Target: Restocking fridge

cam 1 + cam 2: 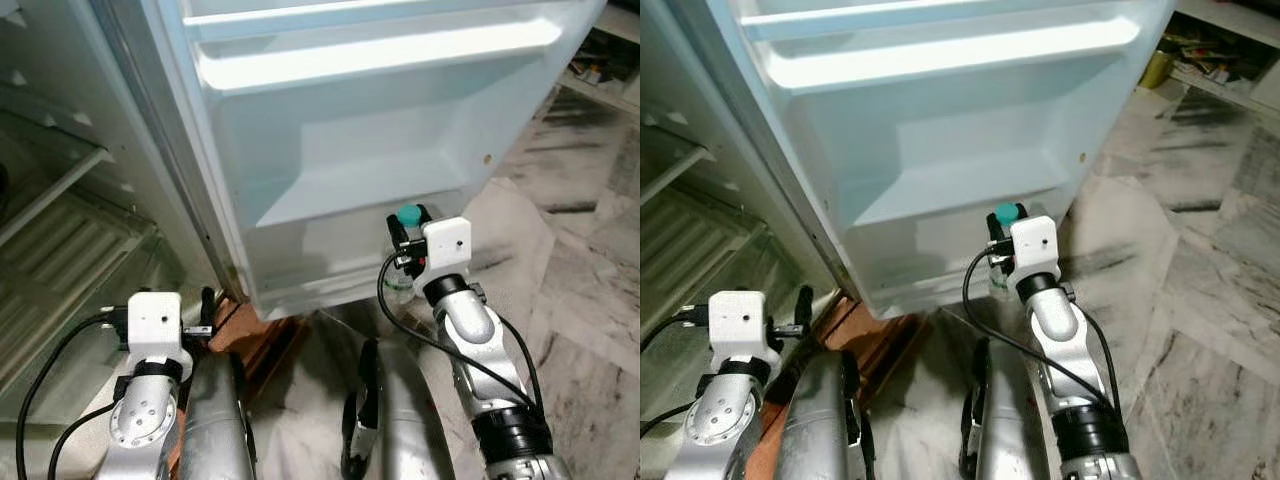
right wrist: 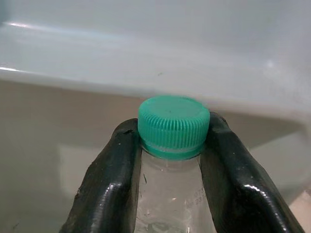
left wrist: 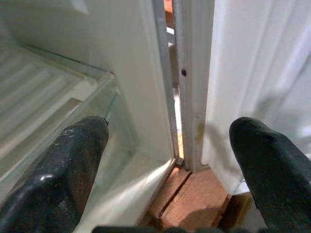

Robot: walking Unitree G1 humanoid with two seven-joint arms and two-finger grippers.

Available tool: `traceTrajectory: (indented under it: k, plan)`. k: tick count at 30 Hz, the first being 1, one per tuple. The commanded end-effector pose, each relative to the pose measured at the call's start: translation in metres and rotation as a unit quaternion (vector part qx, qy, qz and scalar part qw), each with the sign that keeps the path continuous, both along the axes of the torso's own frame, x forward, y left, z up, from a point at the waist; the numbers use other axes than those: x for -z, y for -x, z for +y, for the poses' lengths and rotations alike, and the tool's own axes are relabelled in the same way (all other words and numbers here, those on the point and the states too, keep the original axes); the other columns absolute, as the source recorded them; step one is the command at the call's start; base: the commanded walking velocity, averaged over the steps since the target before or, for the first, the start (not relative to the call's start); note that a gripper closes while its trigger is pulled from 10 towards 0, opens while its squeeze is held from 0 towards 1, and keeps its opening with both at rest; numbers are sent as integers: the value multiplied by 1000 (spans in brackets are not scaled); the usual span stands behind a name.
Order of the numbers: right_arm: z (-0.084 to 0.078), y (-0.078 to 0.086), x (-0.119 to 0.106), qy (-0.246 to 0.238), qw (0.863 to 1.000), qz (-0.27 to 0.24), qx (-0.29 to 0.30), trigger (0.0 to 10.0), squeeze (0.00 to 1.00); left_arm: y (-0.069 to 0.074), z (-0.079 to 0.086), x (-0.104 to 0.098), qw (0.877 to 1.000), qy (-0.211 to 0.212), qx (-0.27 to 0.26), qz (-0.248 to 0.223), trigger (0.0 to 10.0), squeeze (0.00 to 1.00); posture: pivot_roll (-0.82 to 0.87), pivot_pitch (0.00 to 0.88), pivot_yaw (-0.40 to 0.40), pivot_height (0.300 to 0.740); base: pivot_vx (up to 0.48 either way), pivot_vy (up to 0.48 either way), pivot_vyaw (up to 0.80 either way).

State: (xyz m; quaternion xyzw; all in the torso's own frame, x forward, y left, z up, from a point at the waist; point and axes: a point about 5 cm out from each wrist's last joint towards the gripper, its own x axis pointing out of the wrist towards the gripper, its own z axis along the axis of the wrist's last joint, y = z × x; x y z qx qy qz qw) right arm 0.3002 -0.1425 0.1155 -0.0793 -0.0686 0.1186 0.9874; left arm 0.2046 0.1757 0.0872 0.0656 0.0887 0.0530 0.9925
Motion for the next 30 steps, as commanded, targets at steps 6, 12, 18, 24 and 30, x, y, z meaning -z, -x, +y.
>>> traceTrajectory:
  k: [6,12,18,24,30]
  plan:
    - [12,-20,-13,29,997,-43,-54,10000,0,6,4,-4,1000,-7,-3,2,10000,0,174,218,-14,585,0,0,0]
    - [20,-33,-17,81,991,-75,-81,10000,0,15,9,-12,1000,-17,-2,2,10000,0,236,272,8,585,0,0,0]
    - [41,-32,-29,120,974,-143,-128,10000,0,24,14,-19,999,-32,-1,3,10000,0,274,299,38,585,0,0,0]
    - [58,-21,-27,156,952,-200,-169,10000,0,23,15,-23,999,-43,10,5,10000,0,289,302,59,585,0,0,0]
    - [67,-18,-20,184,940,-222,-184,10000,0,24,16,-26,999,-49,16,7,10000,0,298,308,70,585,0,0,0]
